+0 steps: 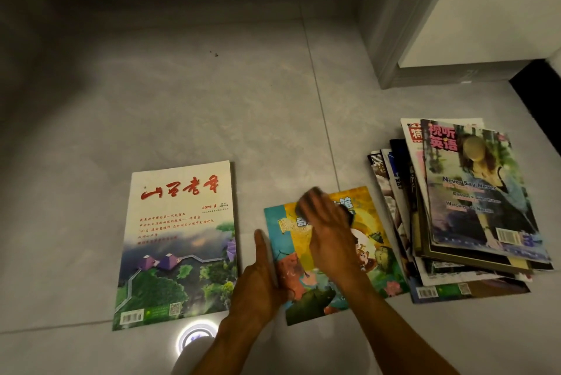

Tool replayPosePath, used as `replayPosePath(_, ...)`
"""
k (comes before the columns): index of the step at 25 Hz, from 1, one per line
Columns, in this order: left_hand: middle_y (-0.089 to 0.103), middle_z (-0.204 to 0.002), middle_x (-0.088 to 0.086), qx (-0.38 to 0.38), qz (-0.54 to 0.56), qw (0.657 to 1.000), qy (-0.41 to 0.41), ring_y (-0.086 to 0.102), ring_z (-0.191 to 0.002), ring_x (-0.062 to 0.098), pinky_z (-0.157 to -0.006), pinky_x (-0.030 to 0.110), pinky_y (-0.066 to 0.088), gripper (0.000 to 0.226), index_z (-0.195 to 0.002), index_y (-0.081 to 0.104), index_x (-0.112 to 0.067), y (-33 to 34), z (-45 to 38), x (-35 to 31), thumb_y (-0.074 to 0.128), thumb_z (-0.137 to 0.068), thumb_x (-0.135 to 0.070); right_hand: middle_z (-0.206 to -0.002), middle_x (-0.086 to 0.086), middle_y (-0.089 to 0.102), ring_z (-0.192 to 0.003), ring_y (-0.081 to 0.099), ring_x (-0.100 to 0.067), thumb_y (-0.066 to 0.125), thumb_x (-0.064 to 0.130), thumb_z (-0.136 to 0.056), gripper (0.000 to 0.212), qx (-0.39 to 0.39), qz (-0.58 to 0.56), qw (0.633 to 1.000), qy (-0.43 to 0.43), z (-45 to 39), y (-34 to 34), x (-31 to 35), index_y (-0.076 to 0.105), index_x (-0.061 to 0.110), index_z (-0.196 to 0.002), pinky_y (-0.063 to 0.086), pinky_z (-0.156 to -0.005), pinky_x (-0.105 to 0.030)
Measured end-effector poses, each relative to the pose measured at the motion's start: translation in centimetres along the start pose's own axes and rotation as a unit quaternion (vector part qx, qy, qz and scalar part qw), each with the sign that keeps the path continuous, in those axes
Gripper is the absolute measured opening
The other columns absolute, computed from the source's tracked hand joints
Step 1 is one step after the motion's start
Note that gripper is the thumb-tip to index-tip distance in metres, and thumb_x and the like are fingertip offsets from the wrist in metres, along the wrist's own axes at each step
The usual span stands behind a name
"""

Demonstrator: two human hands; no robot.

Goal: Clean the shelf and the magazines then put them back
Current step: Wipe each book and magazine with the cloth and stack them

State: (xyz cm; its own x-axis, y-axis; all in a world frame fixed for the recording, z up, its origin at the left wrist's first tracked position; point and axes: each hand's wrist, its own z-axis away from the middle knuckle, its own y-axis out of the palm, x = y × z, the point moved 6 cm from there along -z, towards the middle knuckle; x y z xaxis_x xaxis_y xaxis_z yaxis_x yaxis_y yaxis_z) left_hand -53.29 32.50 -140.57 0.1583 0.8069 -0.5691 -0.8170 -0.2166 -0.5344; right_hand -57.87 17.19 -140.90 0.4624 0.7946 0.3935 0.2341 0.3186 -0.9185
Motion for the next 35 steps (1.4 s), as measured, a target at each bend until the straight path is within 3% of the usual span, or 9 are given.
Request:
replayPosePath(2, 0.062, -0.128, 0.003, 0.009, -0.01, 1.0, -0.008, 0.067, -0.099, 0.016, -0.079, 0.026, 0.054, 0.134, -0.145, -0.032, -0.027, 0.1, 0.0, 0.0, 0.082, -0.075, -0.026, -0.157, -0.004, 0.028, -0.145, 0.023, -0.029, 0.07, 0.005, -0.072, 0.082, 0.001, -0.001, 0.999, 0.051, 0.7, 0.2, 1.6, 0.038, 0.022, -0.145, 0.02, -0.116, -0.048)
replayPosePath(5, 0.065, -0.121, 0.001, -0.004, -0.044, 0.999, 0.006, 0.067, -0.098, 0.014, -0.083, 0.025, 0.055, 0.131, -0.147, -0.028, -0.022, 0.2, 0.0, -0.4, 0.081, -0.075, -0.036, -0.16, 0.002, 0.018, -0.148, 0.009, -0.022, 0.07, 0.013, -0.074, 0.087, 0.106, 0.019, 0.972, -0.207, 1.1, 1.9, 5.3, 0.029, 0.027, -0.15, 0.008, -0.12, -0.042)
replayPosePath(10, 0.065, -0.109, -0.007, 0.004, 0.029, 1.0, 0.004, 0.063, -0.081, -0.005, -0.071, 0.012, 0.05, 0.106, -0.152, -0.011, -0.027, 0.0, -0.1, 0.2, 0.072, -0.086, -0.032, -0.155, -0.005, 0.031, -0.144, 0.024, -0.03, 0.068, 0.006, -0.07, 0.082, -0.002, -0.007, 0.998, 0.055, -0.5, 0.2, 2.9, 0.04, 0.021, -0.145, 0.023, -0.115, -0.05)
replayPosePath(14, 0.066, -0.119, 0.0, 0.001, -0.012, 1.0, 0.005, 0.065, -0.09, 0.01, -0.076, 0.017, 0.05, 0.124, -0.15, -0.019, -0.023, -0.2, 0.1, 0.1, 0.08, -0.077, -0.035, -0.157, -0.001, 0.028, -0.146, 0.021, -0.025, 0.067, 0.015, -0.076, 0.079, 0.069, 0.058, 0.966, -0.241, 2.2, 1.0, 3.7, 0.035, 0.025, -0.147, 0.02, -0.118, -0.05)
replayPosePath(18, 0.063, -0.125, 0.002, 0.023, -0.037, 0.999, 0.023, 0.065, -0.087, 0.011, -0.078, 0.025, 0.056, 0.128, -0.145, -0.027, -0.038, -0.2, -0.1, 0.0, 0.08, -0.076, -0.029, -0.159, -0.004, 0.015, -0.147, 0.015, -0.029, 0.03, 0.029, -0.096, 0.055, -0.039, 0.022, 0.985, 0.167, 1.7, -2.3, -5.5, 0.025, 0.021, -0.151, 0.022, -0.116, -0.054)
replayPosePath(19, 0.063, -0.123, 0.001, 0.025, -0.036, 0.999, 0.027, 0.066, -0.085, 0.011, -0.077, 0.028, 0.058, 0.127, -0.145, -0.026, -0.04, 0.0, -0.2, 0.0, 0.08, -0.076, -0.031, -0.159, -0.006, 0.016, -0.147, 0.015, -0.029, 0.033, 0.034, -0.097, 0.056, -0.045, 0.038, 0.983, 0.176, 2.3, -1.6, -4.1, 0.026, 0.02, -0.151, 0.02, -0.116, -0.052)
replayPosePath(24, 0.062, -0.127, -0.001, 0.026, -0.074, 0.994, 0.072, 0.063, -0.096, 0.006, -0.075, 0.006, 0.047, 0.117, -0.146, -0.017, -0.043, 0.1, -0.7, 0.3, 0.078, -0.079, -0.033, -0.155, 0.0, 0.032, -0.145, 0.019, -0.023, 0.068, 0.028, -0.079, 0.07, 0.085, 0.099, 0.958, -0.255, 6.2, 0.9, 3.1, 0.04, 0.027, -0.143, 0.02, -0.117, -0.045)
replayPosePath(30, 0.071, -0.111, 0.002, 0.021, -0.029, 0.997, 0.074, 0.068, -0.096, 0.024, -0.09, 0.044, 0.053, 0.042, -0.133, 0.049, -0.043, -1.0, -0.4, -1.0, 0.039, -0.095, -0.059, -0.154, -0.011, 0.032, -0.141, 0.028, -0.033, 0.06, 0.011, -0.083, 0.068, -0.092, 0.047, 0.979, 0.176, 6.5, -2.1, -4.0, 0.036, 0.018, -0.146, 0.031, -0.11, -0.055)
replayPosePath(35, 0.065, -0.12, 0.003, -0.017, -0.079, 0.994, 0.072, 0.064, -0.095, 0.02, -0.086, 0.033, 0.053, 0.044, -0.144, 0.03, -0.047, -2.1, -0.3, -1.5, 0.039, -0.101, -0.039, -0.146, 0.004, 0.046, -0.141, 0.031, -0.019, 0.048, 0.021, -0.084, 0.05, -0.022, 0.021, 0.981, -0.193, 12.0, 1.2, 5.1, 0.054, 0.028, -0.134, 0.026, -0.112, -0.041)
